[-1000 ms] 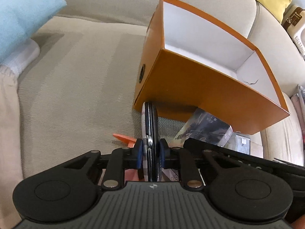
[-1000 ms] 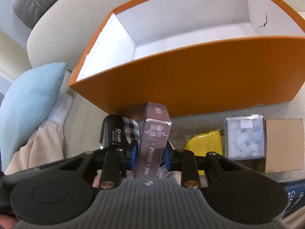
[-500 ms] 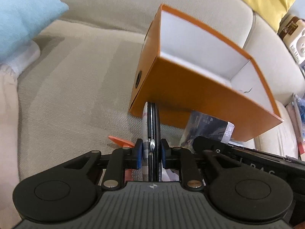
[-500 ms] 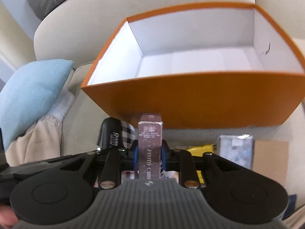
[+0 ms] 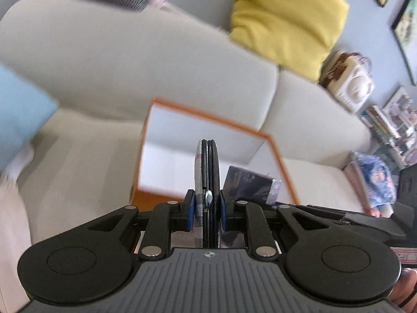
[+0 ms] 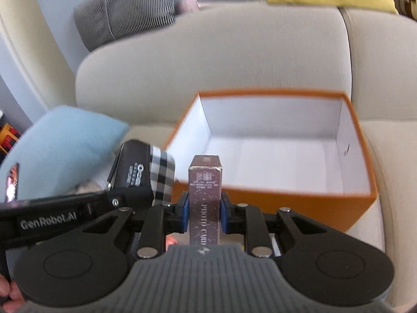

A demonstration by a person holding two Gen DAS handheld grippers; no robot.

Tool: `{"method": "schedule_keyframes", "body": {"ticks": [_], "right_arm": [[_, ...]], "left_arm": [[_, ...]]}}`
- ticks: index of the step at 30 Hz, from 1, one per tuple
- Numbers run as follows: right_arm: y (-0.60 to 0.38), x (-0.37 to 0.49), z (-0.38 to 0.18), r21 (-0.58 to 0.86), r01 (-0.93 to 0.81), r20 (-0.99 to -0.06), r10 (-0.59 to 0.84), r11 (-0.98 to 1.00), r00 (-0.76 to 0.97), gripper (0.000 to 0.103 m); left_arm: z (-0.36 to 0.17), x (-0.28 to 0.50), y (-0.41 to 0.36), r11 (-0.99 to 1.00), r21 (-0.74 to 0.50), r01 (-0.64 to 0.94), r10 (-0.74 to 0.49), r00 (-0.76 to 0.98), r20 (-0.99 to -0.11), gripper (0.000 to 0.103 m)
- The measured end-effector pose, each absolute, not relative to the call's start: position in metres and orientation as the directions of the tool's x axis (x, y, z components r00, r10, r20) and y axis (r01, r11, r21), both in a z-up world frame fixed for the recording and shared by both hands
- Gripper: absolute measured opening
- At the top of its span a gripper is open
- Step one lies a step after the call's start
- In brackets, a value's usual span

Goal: Organize rigid objects
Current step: 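Lift the plaid case and photo card box and carry both over the orange box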

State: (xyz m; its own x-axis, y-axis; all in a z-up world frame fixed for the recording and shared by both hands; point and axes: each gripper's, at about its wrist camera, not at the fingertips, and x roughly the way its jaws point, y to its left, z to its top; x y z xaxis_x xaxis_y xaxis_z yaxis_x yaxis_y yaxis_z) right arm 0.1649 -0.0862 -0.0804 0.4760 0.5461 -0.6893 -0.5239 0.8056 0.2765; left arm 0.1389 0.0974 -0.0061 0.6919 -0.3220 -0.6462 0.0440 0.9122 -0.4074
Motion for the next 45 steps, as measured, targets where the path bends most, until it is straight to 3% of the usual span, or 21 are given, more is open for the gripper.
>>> {"method": "schedule_keyframes", "body": {"ticks": [9,23,29,37,45], "right_arm": [[-0.083,0.233,-0.049,0.253,-0.507,-0.674,0.526,0.824,0.518,0.023],[-0.064,0.353,-0.135,0.266,-0.392,-0.833,0.415,0.880,0.366,0.023],[-0.058,0.379,-0.163,0.259,-0.373,-0.858,0.390,0.891,0.335,0.023],[-0.057,0.383,-0.181,0.265,-0.379,-0.868,0.390,0.887,0.307,0.023],[-0.066,0.367,-0.178,0.249,-0.373,-0.875,0.372,0.894,0.308,0.023]], "left_arm": [[-0.002,0.227,0.097,0.902,-0.424,0.080,-0.372,0.644,-0.669,0.020],[-0.078,0.319,0.054,0.965,-0.227,0.133,-0.264,0.471,-0.842,0.020],[-0.108,0.327,0.038,0.986,-0.072,0.148,-0.132,0.443,-0.887,0.020],[-0.133,0.330,0.031,0.993,-0.001,0.117,-0.049,0.406,-0.912,0.021],[-0.142,0.324,0.029,0.993,-0.009,0.114,-0.054,0.400,-0.915,0.021]]}}
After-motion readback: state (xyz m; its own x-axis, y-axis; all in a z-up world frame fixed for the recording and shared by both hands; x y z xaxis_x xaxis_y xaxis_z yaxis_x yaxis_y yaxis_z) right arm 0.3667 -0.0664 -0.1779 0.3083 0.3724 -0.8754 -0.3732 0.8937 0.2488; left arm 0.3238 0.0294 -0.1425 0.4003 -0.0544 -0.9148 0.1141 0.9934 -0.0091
